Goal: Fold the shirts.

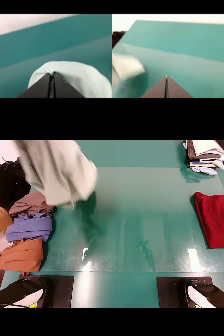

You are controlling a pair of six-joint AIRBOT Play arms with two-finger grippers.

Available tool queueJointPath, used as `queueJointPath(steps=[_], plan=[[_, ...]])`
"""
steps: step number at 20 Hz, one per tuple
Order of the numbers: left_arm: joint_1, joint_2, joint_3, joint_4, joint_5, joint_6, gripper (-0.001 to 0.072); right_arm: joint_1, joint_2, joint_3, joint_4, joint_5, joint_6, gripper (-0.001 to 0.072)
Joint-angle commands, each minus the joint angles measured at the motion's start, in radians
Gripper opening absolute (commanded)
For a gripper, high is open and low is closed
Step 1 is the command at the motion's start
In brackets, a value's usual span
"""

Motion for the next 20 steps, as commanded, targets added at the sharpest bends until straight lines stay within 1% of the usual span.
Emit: queueJointPath(steps=[1, 4, 5, 6, 7, 8, 10, 11, 13, 15, 17, 20], plan=[[-0.258, -0.047, -0.127, -0.007, -0.04, -0.068, 0.0023, 0.0, 0.0, 0.069, -0.001, 0.04, 0.0, 0.0017], [-0.437, -0.179, -0.216, -0.079, 0.005, -0.063, 0.0028, 0.0, 0.003, 0.084, 0.001, 0.084, 0.0, 0.0017], [-0.472, -0.225, -0.22, -0.098, 0.021, -0.029, 0.0231, 0.0, 0.006, 0.083, 0.0, 0.098, 0.0, 0.0017], [-0.489, -0.255, -0.22, -0.096, 0.033, -0.013, 0.0516, 0.0, 0.01, 0.084, 0.0, 0.108, 0.0, 0.0017], [-0.485, -0.271, -0.22, -0.09, 0.035, -0.013, 0.0548, 0.0, 0.014, 0.083, 0.001, 0.116, 0.0, 0.0017], [-0.469, -0.272, -0.22, -0.053, 0.026, -0.014, 0.055, 0.0, 0.02, 0.083, -0.001, 0.12, 0.0, 0.0017], [-0.391, -0.265, -0.22, 0.035, -0.008, -0.021, 0.055, 0.0, 0.025, 0.084, 0.0, 0.12, 0.0, 0.0017], [-0.325, -0.266, -0.221, 0.051, -0.027, -0.024, 0.055, 0.0, 0.024, 0.084, 0.0, 0.123, 0.0, 0.0017], [-0.173, -0.267, -0.248, 0.035, -0.022, -0.074, 0.0549, 0.0, 0.024, 0.084, 0.001, 0.138, 0.0, 0.0017], [-0.014, -0.267, -0.323, -0.047, 0.037, -0.094, 0.0549, 0.0, 0.021, 0.083, 0.001, 0.148, 0.0, 0.0017], [0.126, -0.267, -0.438, -0.175, 0.128, -0.09, 0.0548, 0.0, 0.021, 0.083, 0.001, 0.149, 0.0, 0.0017], [0.267, -0.294, -0.604, -0.36, 0.233, -0.078, 0.0548, 0.0, 0.018, 0.083, 0.001, 0.149, 0.0, 0.0017]])
